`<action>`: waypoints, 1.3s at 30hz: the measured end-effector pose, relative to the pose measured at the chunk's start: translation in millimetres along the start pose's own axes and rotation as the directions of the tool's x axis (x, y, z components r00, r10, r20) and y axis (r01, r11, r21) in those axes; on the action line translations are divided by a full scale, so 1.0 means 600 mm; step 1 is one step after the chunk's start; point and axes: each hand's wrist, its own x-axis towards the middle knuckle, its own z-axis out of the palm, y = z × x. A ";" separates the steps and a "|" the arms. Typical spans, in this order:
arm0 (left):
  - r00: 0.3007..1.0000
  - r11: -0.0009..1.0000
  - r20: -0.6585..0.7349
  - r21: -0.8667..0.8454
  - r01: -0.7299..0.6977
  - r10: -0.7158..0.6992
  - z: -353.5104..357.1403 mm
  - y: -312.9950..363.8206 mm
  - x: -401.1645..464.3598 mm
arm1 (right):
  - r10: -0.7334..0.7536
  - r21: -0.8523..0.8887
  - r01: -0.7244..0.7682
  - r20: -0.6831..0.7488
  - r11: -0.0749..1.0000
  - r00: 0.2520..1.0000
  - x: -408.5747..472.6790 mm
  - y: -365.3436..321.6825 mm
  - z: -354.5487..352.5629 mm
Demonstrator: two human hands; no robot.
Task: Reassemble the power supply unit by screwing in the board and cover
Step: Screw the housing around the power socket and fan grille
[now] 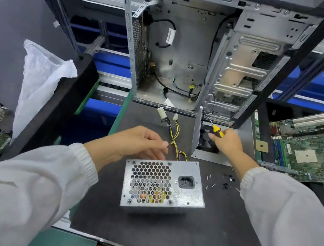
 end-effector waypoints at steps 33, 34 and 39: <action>0.973 0.766 -0.124 -0.601 -0.229 0.194 -0.034 0.022 -0.017 | -0.643 0.661 0.257 0.444 0.705 0.623 -0.113 -0.224 -0.090; 0.966 0.745 -0.184 -0.615 -0.256 0.180 -0.037 0.012 -0.021 | -0.621 0.622 0.267 0.463 0.736 0.633 -0.107 -0.221 -0.097; 0.932 0.751 -0.330 -0.575 -0.325 0.150 -0.026 -0.025 -0.037 | -0.650 0.486 0.435 0.614 0.758 0.447 -0.127 -0.222 -0.124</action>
